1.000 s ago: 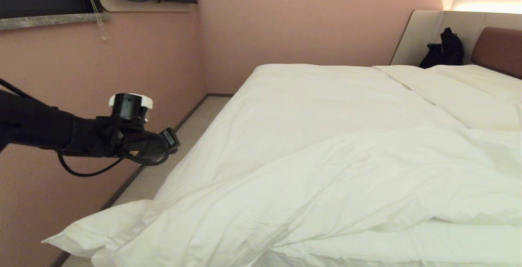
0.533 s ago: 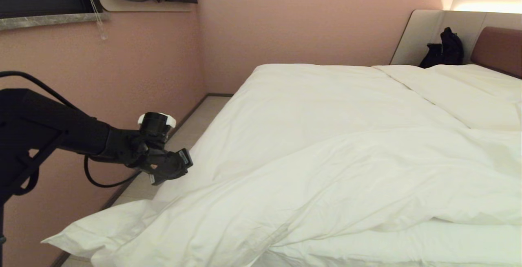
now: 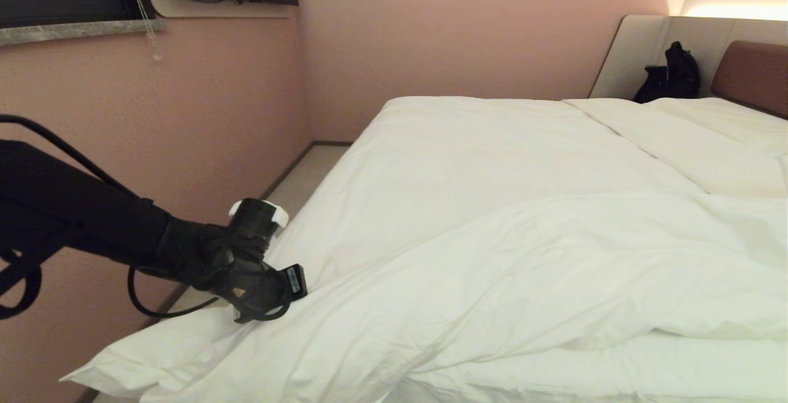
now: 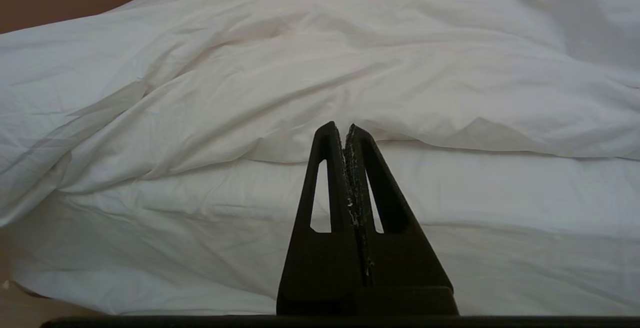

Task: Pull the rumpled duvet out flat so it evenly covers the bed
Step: Flatten the corners of the folded blanket

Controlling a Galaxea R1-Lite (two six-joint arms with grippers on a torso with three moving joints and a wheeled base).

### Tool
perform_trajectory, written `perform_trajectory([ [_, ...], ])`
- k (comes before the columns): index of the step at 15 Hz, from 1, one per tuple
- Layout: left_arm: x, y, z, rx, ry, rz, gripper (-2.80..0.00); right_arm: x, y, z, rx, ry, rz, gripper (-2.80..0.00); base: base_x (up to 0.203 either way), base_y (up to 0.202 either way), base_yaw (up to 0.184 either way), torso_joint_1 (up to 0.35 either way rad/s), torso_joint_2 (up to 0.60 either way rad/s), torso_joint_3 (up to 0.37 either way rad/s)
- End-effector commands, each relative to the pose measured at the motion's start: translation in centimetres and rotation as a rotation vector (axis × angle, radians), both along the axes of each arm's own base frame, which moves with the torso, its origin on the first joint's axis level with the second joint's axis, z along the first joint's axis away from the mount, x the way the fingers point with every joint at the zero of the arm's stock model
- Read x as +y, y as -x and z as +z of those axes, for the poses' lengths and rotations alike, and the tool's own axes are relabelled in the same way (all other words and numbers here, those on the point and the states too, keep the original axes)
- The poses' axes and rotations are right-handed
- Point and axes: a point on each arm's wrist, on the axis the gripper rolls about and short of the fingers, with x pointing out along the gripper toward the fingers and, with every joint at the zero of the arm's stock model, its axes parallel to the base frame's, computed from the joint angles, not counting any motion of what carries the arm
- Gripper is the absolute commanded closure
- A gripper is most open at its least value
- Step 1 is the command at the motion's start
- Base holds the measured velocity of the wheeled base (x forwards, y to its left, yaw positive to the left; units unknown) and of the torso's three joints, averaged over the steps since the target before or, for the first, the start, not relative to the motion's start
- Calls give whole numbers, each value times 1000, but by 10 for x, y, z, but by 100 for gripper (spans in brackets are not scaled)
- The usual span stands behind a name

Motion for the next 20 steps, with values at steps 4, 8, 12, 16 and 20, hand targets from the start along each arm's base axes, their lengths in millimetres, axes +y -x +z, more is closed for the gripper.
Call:
perform_trajectory([
  [4,4,32,16,0,41,-35,0,0,0,0,-1,0,0,0,0,0,0,0,0,0],
  [8,9,64,28,5,102,-82,0,0,0,0,-1,0,0,0,0,0,0,0,0,0],
  [12,11,97,24,44,94,-118,0,0,0,0,-1,0,0,0,0,0,0,0,0,0],
  [16,14,113,21,86,156,-161,0,0,0,0,-1,0,0,0,0,0,0,0,0,0],
  [20,13,131,12,150,185,-207,0,0,0,0,-1,0,0,0,0,0,0,0,0,0],
])
